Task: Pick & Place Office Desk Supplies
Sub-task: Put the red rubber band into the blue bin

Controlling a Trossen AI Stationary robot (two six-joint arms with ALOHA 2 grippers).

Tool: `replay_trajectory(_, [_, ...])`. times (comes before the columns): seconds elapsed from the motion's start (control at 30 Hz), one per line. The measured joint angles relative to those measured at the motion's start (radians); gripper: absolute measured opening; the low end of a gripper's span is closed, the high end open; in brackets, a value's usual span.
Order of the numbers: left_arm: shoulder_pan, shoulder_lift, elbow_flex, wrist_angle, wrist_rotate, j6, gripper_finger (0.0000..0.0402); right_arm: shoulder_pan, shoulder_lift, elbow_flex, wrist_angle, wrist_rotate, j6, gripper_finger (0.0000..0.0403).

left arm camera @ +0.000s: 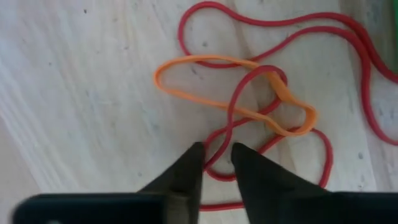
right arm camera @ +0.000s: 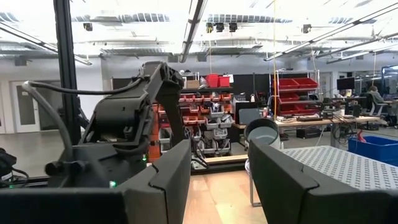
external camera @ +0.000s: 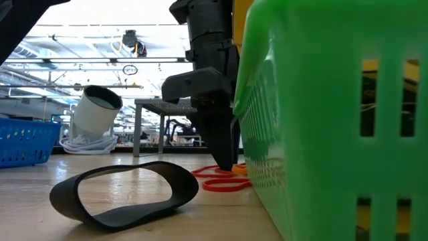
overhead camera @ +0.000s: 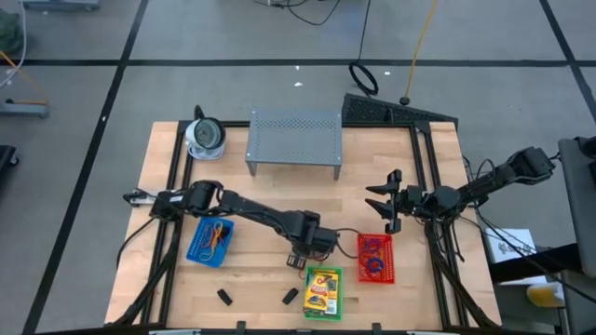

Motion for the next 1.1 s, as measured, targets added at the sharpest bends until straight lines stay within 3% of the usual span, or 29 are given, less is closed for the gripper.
replay_trajectory(0.13, [-0.013,0.020,0.001,0.006,-0.045,-0.058,0.0024,0.000,0.000,0.000,0.000,0.000,0.000,0.0155])
replay_trajectory(0.2, [-0.013,0.021,0.001,0.007,-0.071,-0.086,0.0009,0.000,-0.001,0.000,0.001,0.000,0.000,0.0155])
replay_trajectory(0.67, [0.032,-0.045,-0.007,-0.080,-0.049,-0.157,0.0002,0.000,-0.001,-0.001,0.000,0.001,0.000,0.0155])
replay_trajectory(1.1, [0.061,-0.234,-0.007,-0.263,-0.161,-0.306,0.0001,0.000,-0.001,-0.001,-0.009,0.002,-0.004,0.0155])
